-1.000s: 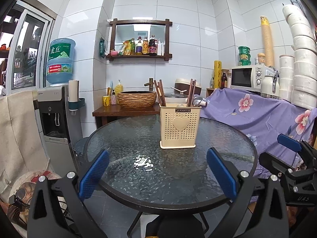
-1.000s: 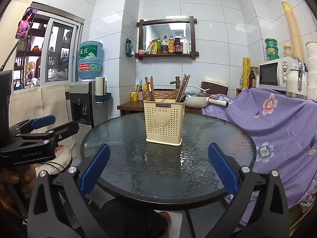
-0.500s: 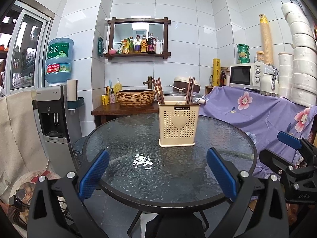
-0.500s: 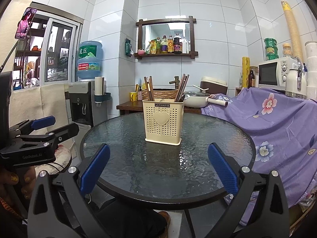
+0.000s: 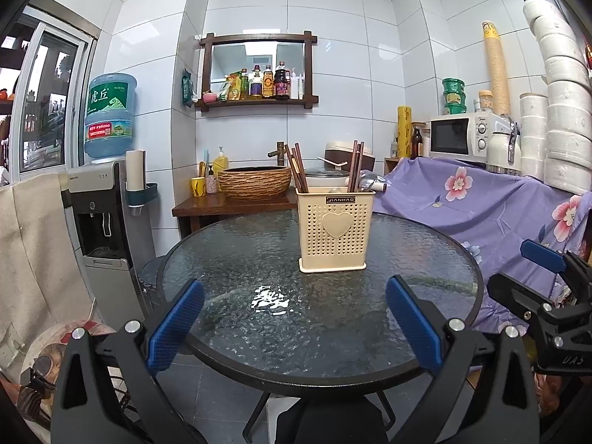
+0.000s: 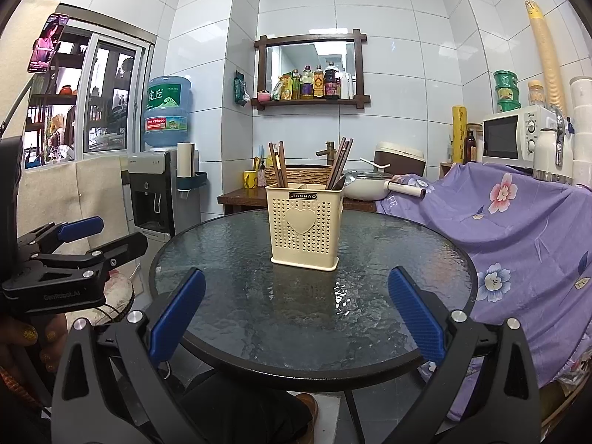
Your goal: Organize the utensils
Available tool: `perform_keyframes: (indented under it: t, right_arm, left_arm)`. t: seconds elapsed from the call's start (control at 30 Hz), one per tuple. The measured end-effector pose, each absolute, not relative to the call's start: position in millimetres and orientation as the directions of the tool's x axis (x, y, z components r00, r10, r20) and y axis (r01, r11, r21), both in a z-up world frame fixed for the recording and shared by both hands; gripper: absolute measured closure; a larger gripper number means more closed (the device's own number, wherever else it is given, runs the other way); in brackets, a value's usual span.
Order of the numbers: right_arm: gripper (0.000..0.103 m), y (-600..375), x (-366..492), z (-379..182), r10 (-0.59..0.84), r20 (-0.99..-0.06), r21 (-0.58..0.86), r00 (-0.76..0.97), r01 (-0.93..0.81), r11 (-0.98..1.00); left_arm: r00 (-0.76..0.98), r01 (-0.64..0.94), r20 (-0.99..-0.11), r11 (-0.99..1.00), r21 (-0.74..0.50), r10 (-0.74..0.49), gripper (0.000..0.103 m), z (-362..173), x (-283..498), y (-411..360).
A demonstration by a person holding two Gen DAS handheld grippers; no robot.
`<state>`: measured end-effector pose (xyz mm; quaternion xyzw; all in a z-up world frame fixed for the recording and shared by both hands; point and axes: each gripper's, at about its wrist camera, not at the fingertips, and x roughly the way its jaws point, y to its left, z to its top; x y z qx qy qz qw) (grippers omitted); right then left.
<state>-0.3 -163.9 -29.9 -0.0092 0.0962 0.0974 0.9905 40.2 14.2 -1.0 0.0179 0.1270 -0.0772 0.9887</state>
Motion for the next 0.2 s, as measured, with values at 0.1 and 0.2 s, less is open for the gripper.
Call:
perform_keyframes:
  t: [0.1,0.2]
  right_arm:
    - [0.005,-164.6,0.1,-30.0,0.192,-0.194,0.0,0.962,-0.195,0.981]
    - [0.005,-164.7,0.1,-30.2,0.193,-0.195,0.004,0.962,-0.196,0.981]
  left_arm:
    - [0.954,0.157,-0.26,0.988,0.006,-0.15,0.006,-1.1,41.3,14.5]
    - [0.954,0.153,-0.263,0.988,0.007,-0.145,0.006,-1.2,41.7,15.6]
